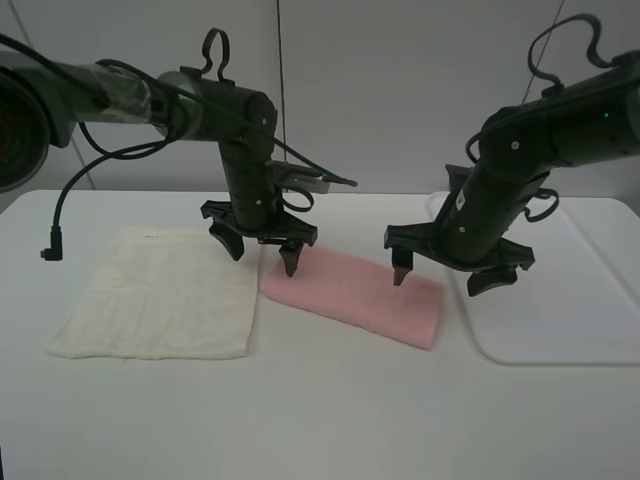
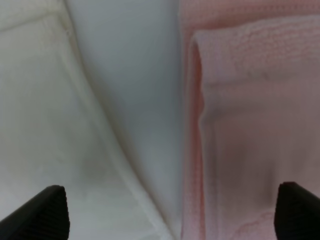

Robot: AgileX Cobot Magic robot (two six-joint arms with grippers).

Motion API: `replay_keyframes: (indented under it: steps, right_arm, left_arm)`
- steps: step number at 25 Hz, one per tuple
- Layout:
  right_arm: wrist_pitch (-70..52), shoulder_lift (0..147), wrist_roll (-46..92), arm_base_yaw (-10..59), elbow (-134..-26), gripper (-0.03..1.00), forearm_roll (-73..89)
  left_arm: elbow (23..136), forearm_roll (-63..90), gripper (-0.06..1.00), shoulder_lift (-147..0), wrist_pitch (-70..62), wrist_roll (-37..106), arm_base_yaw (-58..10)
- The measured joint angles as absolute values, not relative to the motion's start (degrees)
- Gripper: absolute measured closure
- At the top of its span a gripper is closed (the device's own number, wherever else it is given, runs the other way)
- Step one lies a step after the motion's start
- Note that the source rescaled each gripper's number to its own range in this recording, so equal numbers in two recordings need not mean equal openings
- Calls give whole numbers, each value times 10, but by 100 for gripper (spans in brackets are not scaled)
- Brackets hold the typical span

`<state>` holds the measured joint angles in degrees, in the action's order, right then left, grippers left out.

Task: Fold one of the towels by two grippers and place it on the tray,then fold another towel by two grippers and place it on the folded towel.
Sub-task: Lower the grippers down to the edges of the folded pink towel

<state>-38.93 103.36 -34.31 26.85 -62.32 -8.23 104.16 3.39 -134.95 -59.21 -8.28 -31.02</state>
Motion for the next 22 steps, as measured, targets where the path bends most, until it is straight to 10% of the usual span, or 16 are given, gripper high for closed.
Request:
replay_keyframes:
  steps: [22]
  right_arm:
    - [-390,1034,-346,269,-623,2,-82]
  left_arm:
    - [1044,0,-6,-1381,-591,-98,-310]
